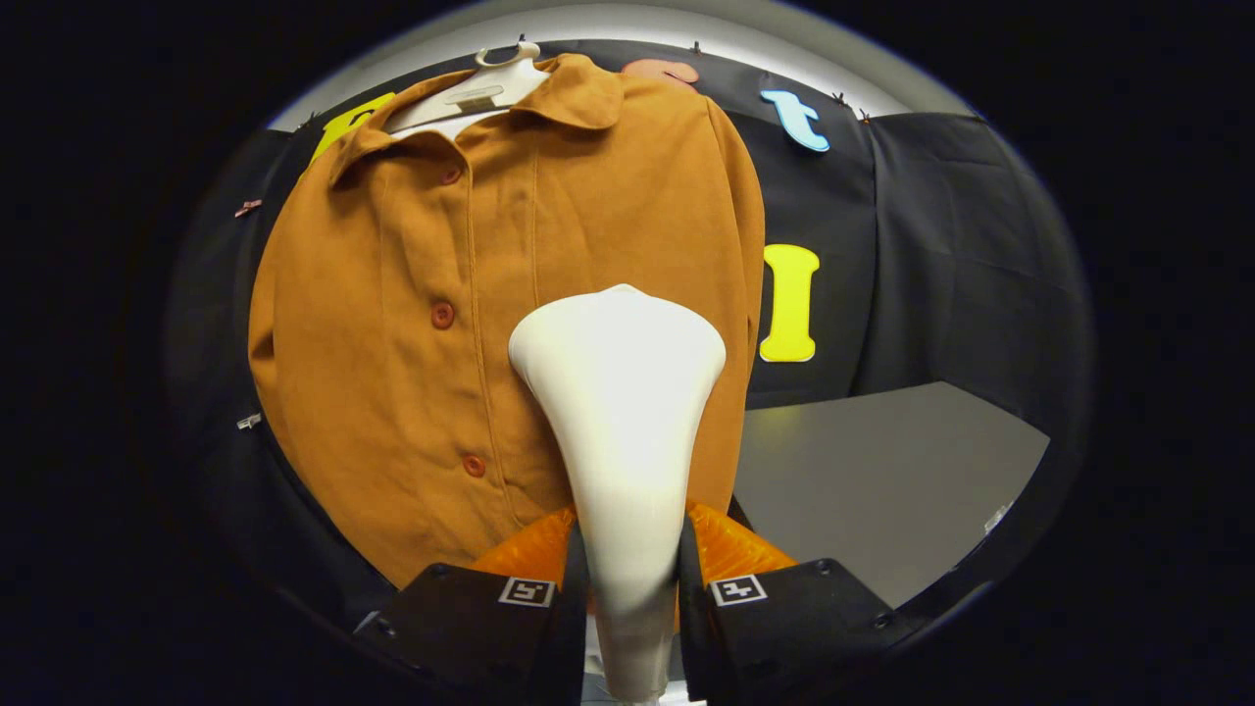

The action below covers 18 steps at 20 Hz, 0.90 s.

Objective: Iron the clothes twice with a garment steamer, once on the left side and once on the right side.

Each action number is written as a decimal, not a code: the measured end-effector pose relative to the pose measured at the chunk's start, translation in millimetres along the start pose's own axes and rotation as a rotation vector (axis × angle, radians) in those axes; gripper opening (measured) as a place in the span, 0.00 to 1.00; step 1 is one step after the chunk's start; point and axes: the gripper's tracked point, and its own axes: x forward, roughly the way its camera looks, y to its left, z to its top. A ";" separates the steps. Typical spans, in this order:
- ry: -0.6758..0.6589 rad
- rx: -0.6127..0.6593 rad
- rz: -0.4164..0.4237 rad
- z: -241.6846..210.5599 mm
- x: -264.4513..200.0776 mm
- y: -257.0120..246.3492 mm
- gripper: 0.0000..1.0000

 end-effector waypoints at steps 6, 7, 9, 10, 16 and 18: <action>0.112 0.009 0.009 -52.0 5.7 -5.6 0.43; 0.125 0.010 0.012 -59.1 5.0 -6.8 0.43; 0.142 0.011 0.014 -70.5 2.5 -8.6 0.43; 0.150 0.010 0.015 -74.8 1.0 -10.3 0.43; 0.133 0.060 0.043 -62.8 -33.1 -10.8 0.43; 0.081 0.066 0.058 -36.3 -50.3 -4.0 0.43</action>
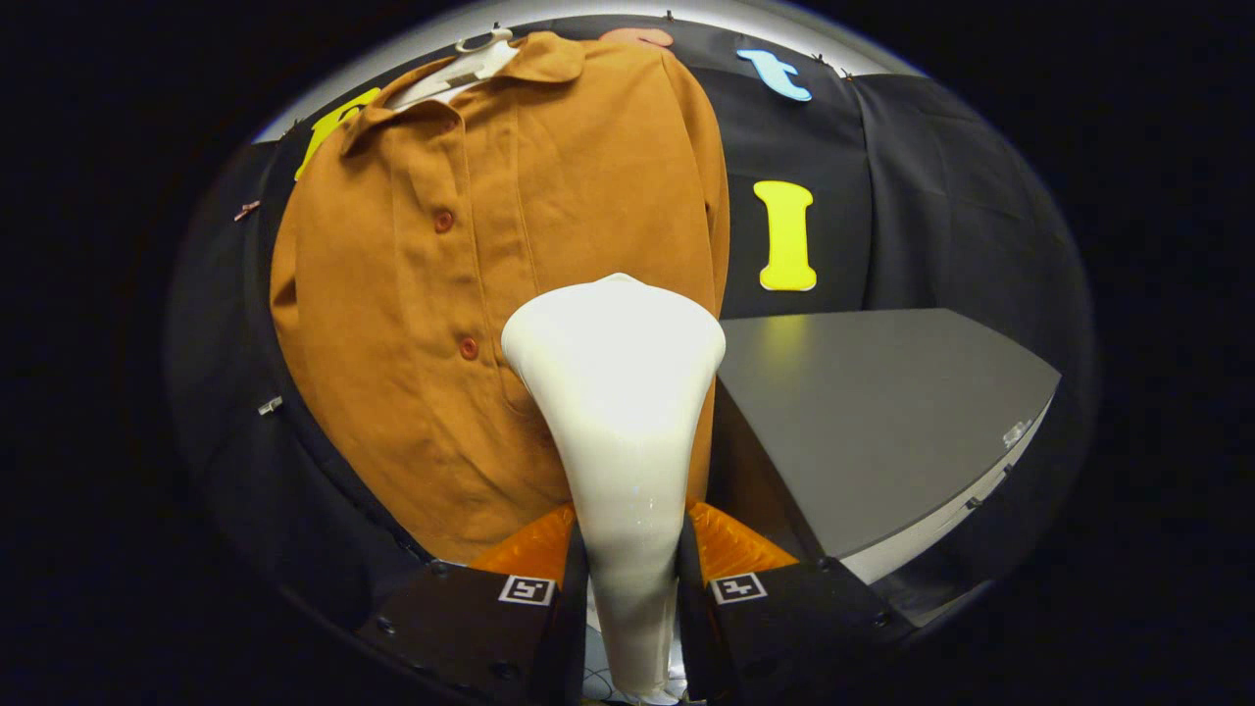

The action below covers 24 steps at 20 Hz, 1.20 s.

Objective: Iron the clothes twice with a garment steamer, once on the left side and once on the right side.

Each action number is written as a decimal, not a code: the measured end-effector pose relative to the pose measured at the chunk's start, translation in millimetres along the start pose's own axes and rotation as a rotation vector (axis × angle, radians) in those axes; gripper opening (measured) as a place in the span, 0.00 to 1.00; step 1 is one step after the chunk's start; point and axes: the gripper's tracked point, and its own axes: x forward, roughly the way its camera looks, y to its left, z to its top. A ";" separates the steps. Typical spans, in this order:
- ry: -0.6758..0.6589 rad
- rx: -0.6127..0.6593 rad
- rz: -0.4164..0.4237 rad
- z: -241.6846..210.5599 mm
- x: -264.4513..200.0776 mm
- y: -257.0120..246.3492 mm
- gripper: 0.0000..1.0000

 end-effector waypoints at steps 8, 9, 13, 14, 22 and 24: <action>-0.231 -0.052 0.117 106.1 -55.4 101.4 0.42; -0.247 -0.061 0.131 113.6 -53.7 115.9 0.42; -0.262 -0.075 0.150 128.0 -37.5 162.3 0.42; -0.265 -0.079 0.143 130.8 -32.2 170.6 0.42; -0.263 -0.131 0.083 140.8 1.9 196.8 0.42; -0.249 -0.121 0.056 137.1 7.6 193.3 0.42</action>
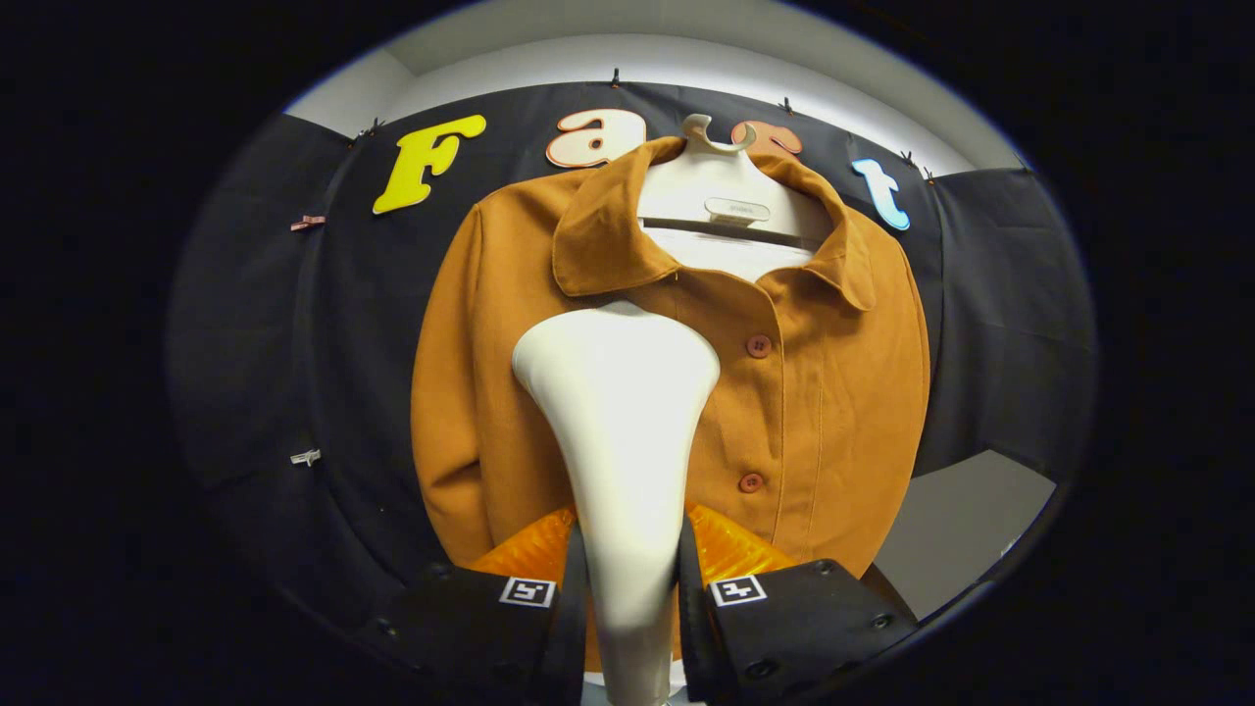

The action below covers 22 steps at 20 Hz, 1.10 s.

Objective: Iron the clothes twice with a garment steamer, once on the left side and once on the right side.

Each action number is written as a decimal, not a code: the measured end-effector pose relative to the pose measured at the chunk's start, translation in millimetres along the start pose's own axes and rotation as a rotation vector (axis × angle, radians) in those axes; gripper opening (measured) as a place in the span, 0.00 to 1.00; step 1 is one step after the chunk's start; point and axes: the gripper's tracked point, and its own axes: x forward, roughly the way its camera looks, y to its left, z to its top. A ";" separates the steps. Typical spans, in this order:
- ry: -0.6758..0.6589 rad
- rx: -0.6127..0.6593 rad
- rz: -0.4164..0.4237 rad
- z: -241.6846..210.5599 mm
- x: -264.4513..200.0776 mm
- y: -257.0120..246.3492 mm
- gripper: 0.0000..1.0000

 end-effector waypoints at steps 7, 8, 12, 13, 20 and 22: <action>0.061 -0.011 -0.047 -28.8 6.0 -5.6 0.43; 0.070 -0.015 -0.053 -34.9 4.9 -6.8 0.43; 0.114 -0.024 -0.059 -61.2 0.7 -4.3 0.43; 0.127 -0.026 -0.058 -68.4 -0.3 -4.2 0.43; 0.238 -0.020 -0.045 -128.3 -10.6 -7.1 0.43; 0.267 -0.013 -0.039 -144.6 -14.4 -7.3 0.43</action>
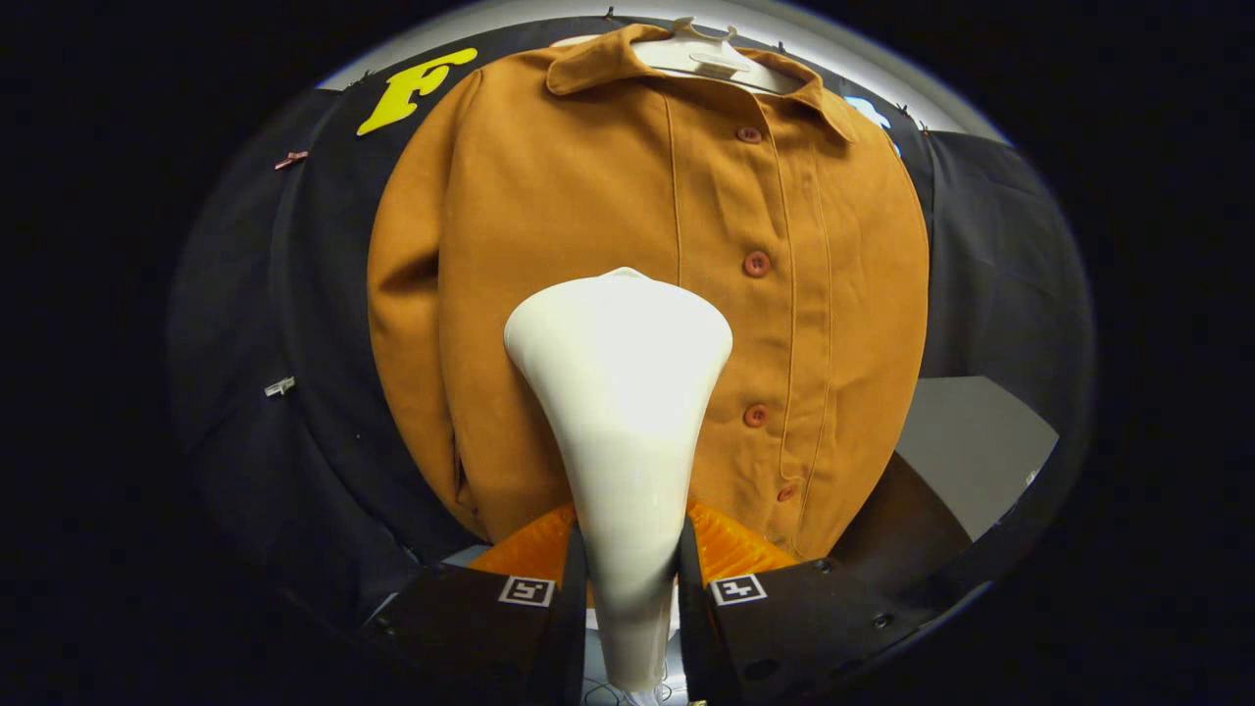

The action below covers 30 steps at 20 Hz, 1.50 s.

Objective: Iron the clothes twice with a garment steamer, once on the left side and once on the right side.

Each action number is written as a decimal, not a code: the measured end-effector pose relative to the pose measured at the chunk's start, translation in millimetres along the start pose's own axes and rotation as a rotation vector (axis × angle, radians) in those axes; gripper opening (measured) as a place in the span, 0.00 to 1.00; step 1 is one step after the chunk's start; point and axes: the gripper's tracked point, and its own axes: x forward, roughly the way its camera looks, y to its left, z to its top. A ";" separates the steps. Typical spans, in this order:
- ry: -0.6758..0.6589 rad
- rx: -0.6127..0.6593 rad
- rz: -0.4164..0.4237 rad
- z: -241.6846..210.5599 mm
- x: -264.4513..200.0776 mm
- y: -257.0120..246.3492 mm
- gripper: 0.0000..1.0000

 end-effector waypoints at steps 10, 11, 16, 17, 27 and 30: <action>0.136 0.002 0.037 -72.4 -1.4 3.7 0.43; 0.146 0.002 0.043 -77.4 -2.6 3.9 0.43; 0.192 0.015 0.062 -102.4 -9.0 3.7 0.43; 0.198 0.019 0.068 -106.7 -11.0 3.7 0.43; 0.153 0.039 0.128 -86.0 -49.4 -26.4 0.43; 0.095 0.050 0.136 -54.5 -67.7 -51.3 0.43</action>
